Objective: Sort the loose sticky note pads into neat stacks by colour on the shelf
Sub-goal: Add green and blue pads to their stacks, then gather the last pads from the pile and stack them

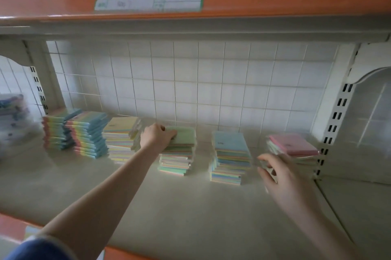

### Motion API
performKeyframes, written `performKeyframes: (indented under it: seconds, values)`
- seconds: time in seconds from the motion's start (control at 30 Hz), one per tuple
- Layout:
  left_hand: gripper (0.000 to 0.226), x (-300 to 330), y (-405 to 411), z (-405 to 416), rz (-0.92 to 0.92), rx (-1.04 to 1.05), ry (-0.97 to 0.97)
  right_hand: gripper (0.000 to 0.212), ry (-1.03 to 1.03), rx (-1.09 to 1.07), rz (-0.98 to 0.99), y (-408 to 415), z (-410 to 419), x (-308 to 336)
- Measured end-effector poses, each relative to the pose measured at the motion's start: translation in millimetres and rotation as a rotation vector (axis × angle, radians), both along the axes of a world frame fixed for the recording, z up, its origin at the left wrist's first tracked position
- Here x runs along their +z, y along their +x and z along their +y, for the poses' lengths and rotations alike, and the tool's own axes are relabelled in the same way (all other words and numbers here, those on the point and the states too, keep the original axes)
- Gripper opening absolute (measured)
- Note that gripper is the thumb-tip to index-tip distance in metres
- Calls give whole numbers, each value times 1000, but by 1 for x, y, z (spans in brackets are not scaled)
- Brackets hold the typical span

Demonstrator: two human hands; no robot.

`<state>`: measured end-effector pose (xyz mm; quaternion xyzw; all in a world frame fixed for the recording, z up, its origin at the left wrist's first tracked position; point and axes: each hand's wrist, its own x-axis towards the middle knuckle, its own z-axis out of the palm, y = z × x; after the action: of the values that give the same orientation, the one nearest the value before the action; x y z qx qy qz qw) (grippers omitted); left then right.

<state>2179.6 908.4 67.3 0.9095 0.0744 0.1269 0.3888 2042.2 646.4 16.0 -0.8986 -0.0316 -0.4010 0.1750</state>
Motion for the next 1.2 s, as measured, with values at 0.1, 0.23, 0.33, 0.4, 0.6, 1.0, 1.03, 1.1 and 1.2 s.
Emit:
performKeyframes:
  seconds: [0.1,0.23,0.33,0.4,0.6,1.0,1.03,1.1,1.2]
  values:
    - [33,-1,1,2,-4,-38,28,27,-7,-6,-8,-4,1,0]
    - [49,-1,-4,8,-55,-69,58,30,-32,-38,11,-9,0,-5]
    - [41,-7,-16,13,-185,-64,90,29,-36,-85,27,-13,-2,-12]
    - [38,-11,-31,13,-288,-83,158,27,-35,-119,38,-16,-4,-17]
    - [54,-38,-80,16,-456,-243,363,27,-96,-266,59,-35,-17,-36]
    - [76,-83,-150,-12,-283,-361,406,37,-104,-467,239,-81,-47,-46]
    - [78,-81,-156,-18,-278,-361,413,37,-88,-474,235,-88,-54,-45]
    - [79,-76,-167,-33,-264,-360,421,35,-73,-482,198,-101,-74,-44]
    - [82,-67,-188,-70,-310,-367,413,30,-67,-487,145,-125,-112,-43]
